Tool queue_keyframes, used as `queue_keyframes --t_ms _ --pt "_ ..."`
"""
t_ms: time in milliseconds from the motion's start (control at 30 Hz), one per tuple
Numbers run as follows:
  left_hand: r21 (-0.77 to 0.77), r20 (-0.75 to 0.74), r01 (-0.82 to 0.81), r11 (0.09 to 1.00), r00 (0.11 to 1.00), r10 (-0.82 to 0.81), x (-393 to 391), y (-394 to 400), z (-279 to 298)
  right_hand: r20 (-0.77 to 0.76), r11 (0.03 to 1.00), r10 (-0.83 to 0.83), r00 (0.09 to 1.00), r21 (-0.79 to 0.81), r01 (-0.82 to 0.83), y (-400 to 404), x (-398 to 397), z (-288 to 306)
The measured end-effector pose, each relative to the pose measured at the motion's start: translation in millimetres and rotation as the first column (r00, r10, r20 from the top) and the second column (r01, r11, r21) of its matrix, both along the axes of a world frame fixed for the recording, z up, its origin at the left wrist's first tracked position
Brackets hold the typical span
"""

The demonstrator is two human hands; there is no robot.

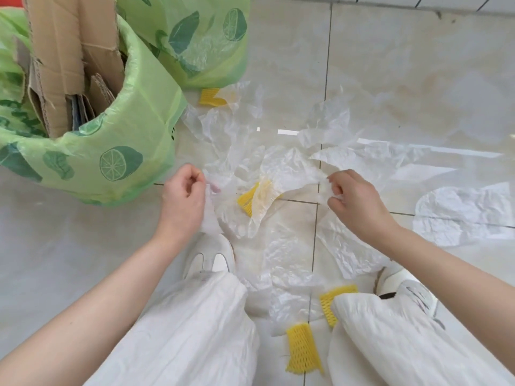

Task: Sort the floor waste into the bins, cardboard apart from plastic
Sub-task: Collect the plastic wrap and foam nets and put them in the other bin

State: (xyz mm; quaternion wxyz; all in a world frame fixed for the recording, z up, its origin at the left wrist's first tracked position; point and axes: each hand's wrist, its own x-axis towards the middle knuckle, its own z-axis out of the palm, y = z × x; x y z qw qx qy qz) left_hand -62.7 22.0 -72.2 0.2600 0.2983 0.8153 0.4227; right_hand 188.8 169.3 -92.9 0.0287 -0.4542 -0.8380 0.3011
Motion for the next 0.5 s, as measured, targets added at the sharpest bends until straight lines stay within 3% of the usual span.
queue_keyframes --t_ms 100,300,400,500 --pt "0.052 0.016 0.082 0.995 0.996 -0.083 20 13 6 -0.013 0.984 0.164 0.986 -0.064 -0.165 -19 2 5" --pt "-0.067 0.028 0.382 0.922 0.924 -0.381 64 24 -1 0.071 0.934 0.335 0.940 -0.160 -0.321 -48 21 4" --pt "-0.209 0.076 0.656 0.725 0.750 -0.657 84 21 -6 0.167 0.903 0.429 0.888 -0.116 -0.415 -54 39 1" --pt "-0.442 0.065 0.834 0.330 0.396 -0.916 99 10 -16 0.364 0.820 0.550 0.752 -0.063 -0.569 -59 58 -9"
